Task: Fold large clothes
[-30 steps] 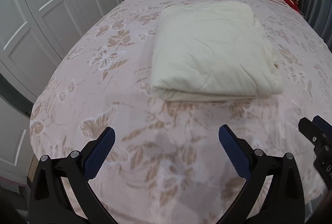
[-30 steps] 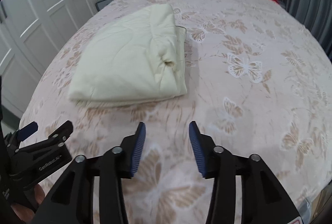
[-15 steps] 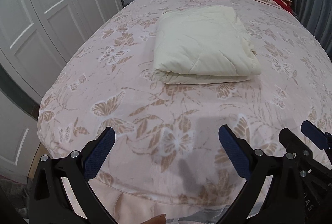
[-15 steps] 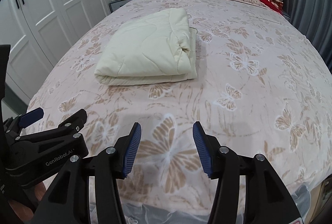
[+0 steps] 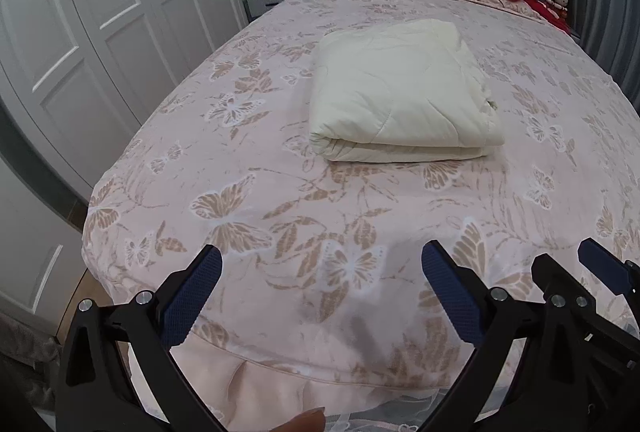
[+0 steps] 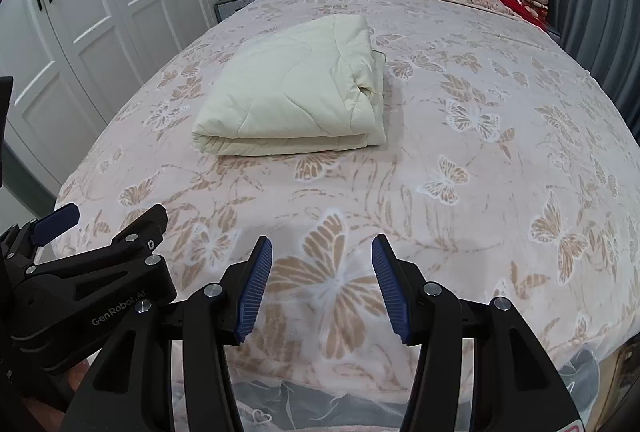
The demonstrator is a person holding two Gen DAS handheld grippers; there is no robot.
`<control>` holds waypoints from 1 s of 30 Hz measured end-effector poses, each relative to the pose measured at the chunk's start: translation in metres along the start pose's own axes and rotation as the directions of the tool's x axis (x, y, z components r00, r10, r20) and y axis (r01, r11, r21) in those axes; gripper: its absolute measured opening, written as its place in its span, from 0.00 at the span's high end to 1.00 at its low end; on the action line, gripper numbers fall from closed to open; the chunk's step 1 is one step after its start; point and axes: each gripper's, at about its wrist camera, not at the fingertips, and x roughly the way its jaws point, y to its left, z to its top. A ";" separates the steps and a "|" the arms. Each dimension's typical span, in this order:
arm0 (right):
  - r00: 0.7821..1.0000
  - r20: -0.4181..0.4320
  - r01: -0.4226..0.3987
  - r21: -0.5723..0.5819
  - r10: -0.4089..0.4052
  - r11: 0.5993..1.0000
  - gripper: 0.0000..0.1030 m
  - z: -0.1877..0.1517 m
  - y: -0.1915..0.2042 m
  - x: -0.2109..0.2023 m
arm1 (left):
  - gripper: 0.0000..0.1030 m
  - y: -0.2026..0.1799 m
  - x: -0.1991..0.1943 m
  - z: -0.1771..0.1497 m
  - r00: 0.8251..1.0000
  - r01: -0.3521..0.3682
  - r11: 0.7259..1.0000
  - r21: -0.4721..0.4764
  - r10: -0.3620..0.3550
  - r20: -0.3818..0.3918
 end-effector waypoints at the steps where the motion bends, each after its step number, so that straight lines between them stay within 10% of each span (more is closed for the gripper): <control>1: 1.000 0.000 0.001 0.001 -0.001 1.000 0.50 0.000 0.001 0.000 | 0.05 0.000 0.000 0.000 1.000 -0.002 1.000 -0.001 0.002 0.003; 30: 0.999 -0.014 0.049 0.041 -0.048 0.998 0.50 0.005 -0.008 0.007 | 0.08 -0.017 0.008 0.011 1.000 0.004 0.999 0.038 -0.004 0.012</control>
